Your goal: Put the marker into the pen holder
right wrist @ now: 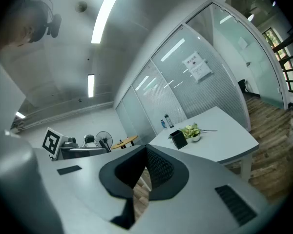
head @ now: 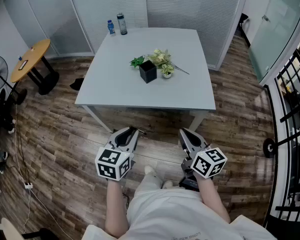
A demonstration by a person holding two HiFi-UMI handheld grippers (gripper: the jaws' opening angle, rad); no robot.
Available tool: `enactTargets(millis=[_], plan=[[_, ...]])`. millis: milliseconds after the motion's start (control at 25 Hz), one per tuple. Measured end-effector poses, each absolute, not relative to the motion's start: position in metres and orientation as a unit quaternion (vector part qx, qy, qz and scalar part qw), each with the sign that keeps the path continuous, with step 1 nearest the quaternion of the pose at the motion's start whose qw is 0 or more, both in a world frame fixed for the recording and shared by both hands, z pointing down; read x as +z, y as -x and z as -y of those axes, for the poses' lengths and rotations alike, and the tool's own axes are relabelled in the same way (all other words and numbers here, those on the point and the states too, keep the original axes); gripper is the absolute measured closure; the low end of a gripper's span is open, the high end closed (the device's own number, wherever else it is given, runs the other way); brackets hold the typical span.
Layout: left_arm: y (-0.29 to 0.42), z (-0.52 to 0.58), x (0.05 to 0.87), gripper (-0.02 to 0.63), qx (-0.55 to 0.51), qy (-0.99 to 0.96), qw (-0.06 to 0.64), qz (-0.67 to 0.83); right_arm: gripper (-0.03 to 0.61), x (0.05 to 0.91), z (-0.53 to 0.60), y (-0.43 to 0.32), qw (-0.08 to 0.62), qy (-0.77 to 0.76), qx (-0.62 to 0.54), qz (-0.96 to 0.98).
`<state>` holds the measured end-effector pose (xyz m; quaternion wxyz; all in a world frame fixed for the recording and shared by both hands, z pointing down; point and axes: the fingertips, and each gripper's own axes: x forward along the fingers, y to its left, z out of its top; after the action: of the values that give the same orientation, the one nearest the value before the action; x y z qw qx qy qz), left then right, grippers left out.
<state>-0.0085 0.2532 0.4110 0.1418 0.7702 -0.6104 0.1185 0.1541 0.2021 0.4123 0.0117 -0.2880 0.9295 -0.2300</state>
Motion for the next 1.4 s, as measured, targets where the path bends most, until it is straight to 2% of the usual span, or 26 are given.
enactTargets(millis=[480,840,1080,1400], plan=[[-0.010,-0.284,0.397,0.552,0.078,-0.785,0.165,0.592,0.563,0.399,-0.227,-0.169,0.016,0.296,-0.218,-0.930],[0.012,-0.276,0.406,0.552,0.085,-0.769,0.172,0.609,0.563,0.406,-0.211,-0.160,0.004,0.302,-0.206,-0.931],[0.036,-0.232,0.420,0.552,0.078,-0.768,0.180,0.610,0.563,0.420,-0.168,-0.145,-0.008,0.314,-0.207,-0.927],[0.096,-0.098,0.438,0.552,0.069,-0.770,0.205,0.600,0.563,0.435,-0.043,-0.101,-0.024,0.343,-0.211,-0.915]])
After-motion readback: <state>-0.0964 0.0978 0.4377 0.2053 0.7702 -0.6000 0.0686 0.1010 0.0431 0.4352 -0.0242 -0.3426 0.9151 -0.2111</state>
